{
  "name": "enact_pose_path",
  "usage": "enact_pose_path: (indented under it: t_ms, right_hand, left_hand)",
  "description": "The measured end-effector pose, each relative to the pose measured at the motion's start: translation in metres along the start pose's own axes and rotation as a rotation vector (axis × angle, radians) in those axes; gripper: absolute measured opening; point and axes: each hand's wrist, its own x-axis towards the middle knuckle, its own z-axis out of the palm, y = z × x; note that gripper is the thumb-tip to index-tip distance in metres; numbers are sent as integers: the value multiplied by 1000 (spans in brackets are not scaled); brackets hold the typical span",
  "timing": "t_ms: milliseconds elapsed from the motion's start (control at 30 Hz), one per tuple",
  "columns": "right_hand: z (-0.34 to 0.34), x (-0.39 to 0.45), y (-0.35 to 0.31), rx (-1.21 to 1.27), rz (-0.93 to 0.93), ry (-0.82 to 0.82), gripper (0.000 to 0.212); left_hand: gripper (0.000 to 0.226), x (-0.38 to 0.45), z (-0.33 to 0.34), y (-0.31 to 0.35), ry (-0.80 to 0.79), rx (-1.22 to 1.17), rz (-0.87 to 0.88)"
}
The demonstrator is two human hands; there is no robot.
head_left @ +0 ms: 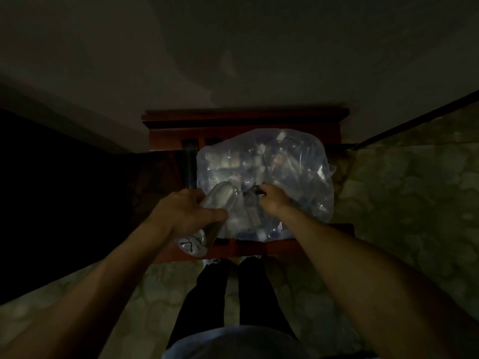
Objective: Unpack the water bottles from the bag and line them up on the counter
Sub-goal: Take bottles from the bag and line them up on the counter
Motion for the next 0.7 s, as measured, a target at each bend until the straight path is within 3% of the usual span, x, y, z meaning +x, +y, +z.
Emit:
enact_pose_path:
  t_ms: [233,400,533,700]
  right_hand:
    - [30,43,12,-355,34,-7,39]
    - [28,51,-1,-439,64,-57,37]
    - [22,58,5,-390,61,-148,61]
    - [13,40,1,-318,-7,-68,26]
  left_hand:
    - [59,16,9,-10,-9,-20,-23]
    - [65,21,25,-12,-48,-61,-39]
    - [56,23,32,-8,-19,-126,-47]
    - [61,25,33,1,22,-91,-43]
